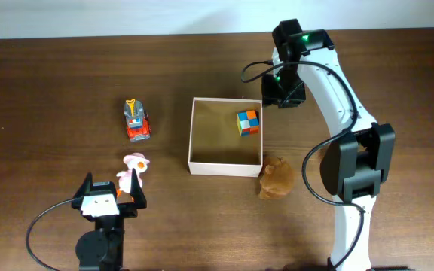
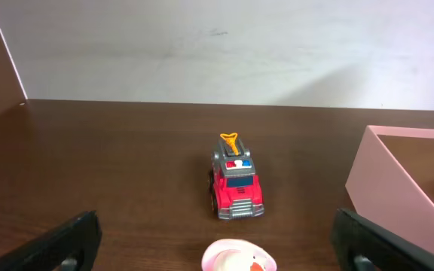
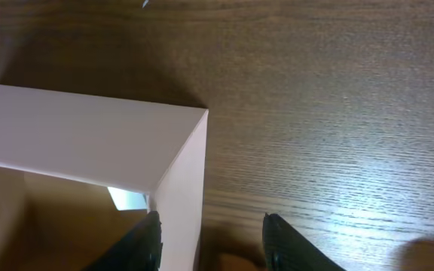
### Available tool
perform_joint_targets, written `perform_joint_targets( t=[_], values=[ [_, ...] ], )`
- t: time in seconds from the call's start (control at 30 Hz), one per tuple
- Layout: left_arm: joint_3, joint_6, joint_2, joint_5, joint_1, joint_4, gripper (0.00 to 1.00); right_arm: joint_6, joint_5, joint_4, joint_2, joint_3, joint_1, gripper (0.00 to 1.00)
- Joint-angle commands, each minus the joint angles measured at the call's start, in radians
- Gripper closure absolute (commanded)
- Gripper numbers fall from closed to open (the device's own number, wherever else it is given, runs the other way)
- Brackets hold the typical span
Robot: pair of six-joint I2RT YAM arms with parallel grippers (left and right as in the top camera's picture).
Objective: Pack container
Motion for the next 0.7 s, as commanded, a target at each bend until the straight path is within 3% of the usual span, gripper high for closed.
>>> perform_joint_targets(
  t=[0.0,0.33,0.67],
  values=[
    [-0.007,0.015,-0.009,0.01,0.006,0.003,0.01,0.004,-0.028,0.003,-0.032,0.003,-0.001,0.53],
    [-0.007,0.015,-0.009,0.01,0.006,0.003,0.01,0.004,-0.031,-0.047,-0.032,0.074,-0.034,0.61],
    [-0.007,0.015,-0.009,0.01,0.006,0.003,0.01,0.004,-0.054,-0.049,-0.032,0.074,0.033,0.61]
  ],
)
